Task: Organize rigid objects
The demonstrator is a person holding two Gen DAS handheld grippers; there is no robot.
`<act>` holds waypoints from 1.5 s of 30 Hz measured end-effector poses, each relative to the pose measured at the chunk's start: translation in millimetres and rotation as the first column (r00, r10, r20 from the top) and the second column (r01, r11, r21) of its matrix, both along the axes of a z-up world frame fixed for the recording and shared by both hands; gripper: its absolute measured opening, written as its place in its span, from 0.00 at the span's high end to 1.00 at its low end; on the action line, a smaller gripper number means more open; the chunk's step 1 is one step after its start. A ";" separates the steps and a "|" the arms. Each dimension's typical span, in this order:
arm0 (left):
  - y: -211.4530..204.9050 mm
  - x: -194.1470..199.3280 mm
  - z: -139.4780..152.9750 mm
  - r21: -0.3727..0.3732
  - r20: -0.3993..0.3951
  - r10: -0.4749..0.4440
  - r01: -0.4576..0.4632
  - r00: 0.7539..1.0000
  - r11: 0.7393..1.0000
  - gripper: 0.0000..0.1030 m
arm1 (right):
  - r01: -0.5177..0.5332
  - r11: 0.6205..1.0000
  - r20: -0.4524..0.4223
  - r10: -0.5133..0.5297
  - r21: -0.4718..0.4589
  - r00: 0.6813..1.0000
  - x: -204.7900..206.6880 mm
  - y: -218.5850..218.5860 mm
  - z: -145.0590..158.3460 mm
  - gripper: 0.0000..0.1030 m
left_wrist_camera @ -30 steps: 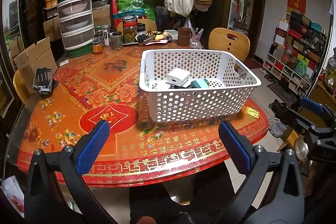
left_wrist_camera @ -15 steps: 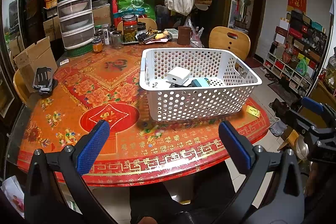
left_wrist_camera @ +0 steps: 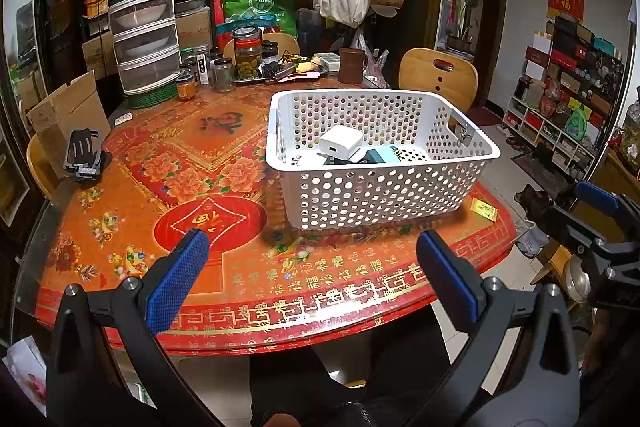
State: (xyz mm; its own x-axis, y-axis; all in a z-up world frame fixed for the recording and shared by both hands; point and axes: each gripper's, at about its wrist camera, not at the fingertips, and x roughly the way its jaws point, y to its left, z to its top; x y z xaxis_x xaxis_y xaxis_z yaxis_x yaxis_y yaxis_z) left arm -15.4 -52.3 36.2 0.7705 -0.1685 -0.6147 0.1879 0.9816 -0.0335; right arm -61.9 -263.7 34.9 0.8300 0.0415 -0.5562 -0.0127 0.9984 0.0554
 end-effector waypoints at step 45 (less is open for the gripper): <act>3.3 0.4 -5.5 -0.001 -0.015 -0.032 0.032 0.999 0.999 0.01 | -0.007 1.000 -0.006 0.007 -0.002 1.000 -1.2 -2.4 1.0 0.00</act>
